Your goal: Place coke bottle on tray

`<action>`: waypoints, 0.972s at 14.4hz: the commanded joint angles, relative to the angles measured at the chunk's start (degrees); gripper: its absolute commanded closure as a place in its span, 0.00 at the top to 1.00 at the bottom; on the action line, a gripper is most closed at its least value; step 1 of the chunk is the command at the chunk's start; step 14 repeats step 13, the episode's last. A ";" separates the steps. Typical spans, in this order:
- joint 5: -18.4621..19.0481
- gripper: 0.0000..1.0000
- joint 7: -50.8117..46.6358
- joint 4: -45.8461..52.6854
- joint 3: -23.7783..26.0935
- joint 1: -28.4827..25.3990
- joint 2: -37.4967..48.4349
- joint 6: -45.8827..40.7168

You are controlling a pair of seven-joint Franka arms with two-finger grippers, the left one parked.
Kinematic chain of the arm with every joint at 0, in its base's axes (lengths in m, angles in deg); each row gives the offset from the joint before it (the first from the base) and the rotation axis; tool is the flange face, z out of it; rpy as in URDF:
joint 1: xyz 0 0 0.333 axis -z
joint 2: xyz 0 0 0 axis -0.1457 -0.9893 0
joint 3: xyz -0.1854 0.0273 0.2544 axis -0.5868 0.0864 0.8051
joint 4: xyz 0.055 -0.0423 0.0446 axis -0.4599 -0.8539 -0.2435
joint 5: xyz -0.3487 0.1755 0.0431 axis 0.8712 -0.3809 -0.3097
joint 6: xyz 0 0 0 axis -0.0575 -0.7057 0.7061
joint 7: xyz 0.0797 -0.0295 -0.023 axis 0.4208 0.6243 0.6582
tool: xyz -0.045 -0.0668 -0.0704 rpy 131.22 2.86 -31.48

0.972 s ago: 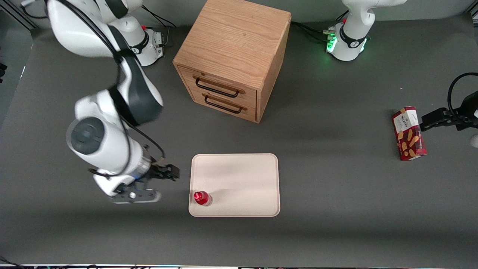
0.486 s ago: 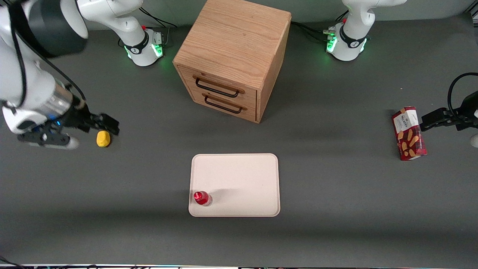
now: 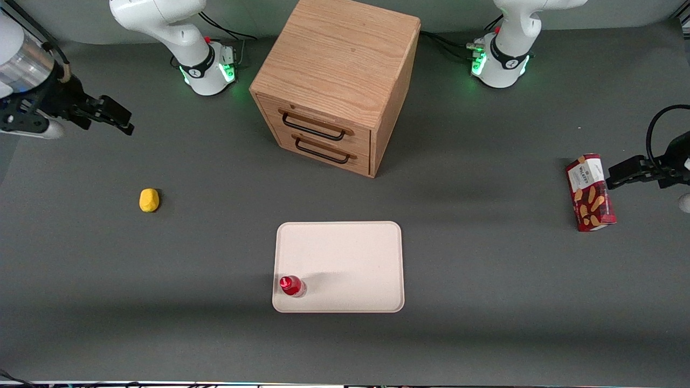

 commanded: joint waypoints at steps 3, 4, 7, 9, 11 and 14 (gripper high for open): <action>1.36 1.00 3.29 0.23 -1.28 -0.50 -2.36 0.75; 1.09 1.00 3.20 0.32 -1.37 -0.42 -2.54 0.75; 0.92 1.00 3.11 0.41 -1.46 -0.41 -2.37 0.67; -0.65 1.00 3.11 0.32 -1.54 -0.41 -2.10 0.23; -1.72 1.00 3.20 0.41 -2.42 -0.41 -1.93 0.22; -2.86 1.00 3.28 0.41 -2.69 -0.50 -1.93 0.22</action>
